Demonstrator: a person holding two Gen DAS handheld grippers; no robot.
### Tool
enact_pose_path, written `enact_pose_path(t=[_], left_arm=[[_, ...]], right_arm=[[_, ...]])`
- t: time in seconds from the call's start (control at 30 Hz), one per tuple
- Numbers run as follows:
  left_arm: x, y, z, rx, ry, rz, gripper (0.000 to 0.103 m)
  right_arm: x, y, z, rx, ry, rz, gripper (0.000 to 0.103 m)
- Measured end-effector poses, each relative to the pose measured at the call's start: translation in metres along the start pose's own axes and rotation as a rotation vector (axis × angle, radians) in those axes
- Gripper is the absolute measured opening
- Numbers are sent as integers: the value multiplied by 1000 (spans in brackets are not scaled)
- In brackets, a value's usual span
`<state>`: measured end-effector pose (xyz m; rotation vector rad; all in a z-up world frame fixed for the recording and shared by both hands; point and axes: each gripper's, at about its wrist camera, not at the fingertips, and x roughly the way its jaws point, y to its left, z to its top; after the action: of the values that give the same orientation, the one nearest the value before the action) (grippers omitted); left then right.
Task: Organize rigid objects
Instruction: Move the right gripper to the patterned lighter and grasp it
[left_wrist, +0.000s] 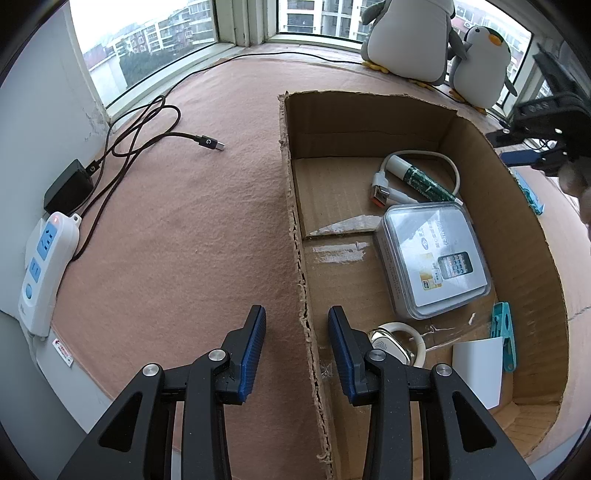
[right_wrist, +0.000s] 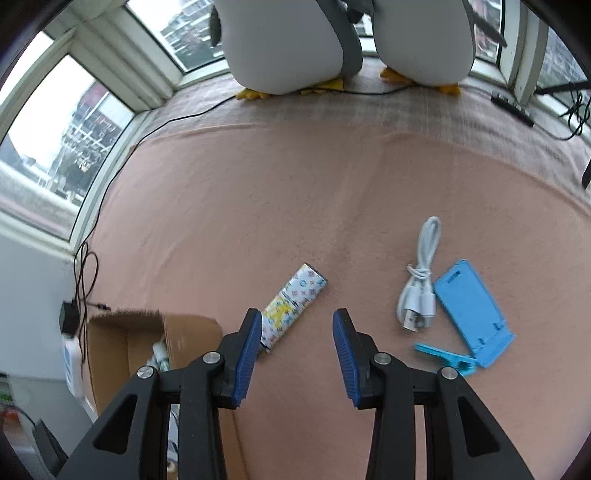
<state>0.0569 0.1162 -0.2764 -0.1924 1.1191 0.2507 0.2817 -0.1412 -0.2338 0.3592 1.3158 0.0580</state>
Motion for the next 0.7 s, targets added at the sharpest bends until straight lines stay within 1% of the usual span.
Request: enact_pose_path(t=[0.1, 0.27, 0.5, 0.7], left_arm=[[0, 1, 0, -2, 1, -4, 38], [0, 2, 0, -3, 2, -9, 38], [2, 5, 1, -9, 1, -16, 38], [3, 6, 2, -6, 1, -18, 38]], right_arm=[[13, 3, 6, 28, 27, -3, 36], [26, 7, 11, 43, 49, -46, 36], [35, 16, 14, 14, 64, -110, 36], [39, 26, 12, -47, 75, -157, 36]])
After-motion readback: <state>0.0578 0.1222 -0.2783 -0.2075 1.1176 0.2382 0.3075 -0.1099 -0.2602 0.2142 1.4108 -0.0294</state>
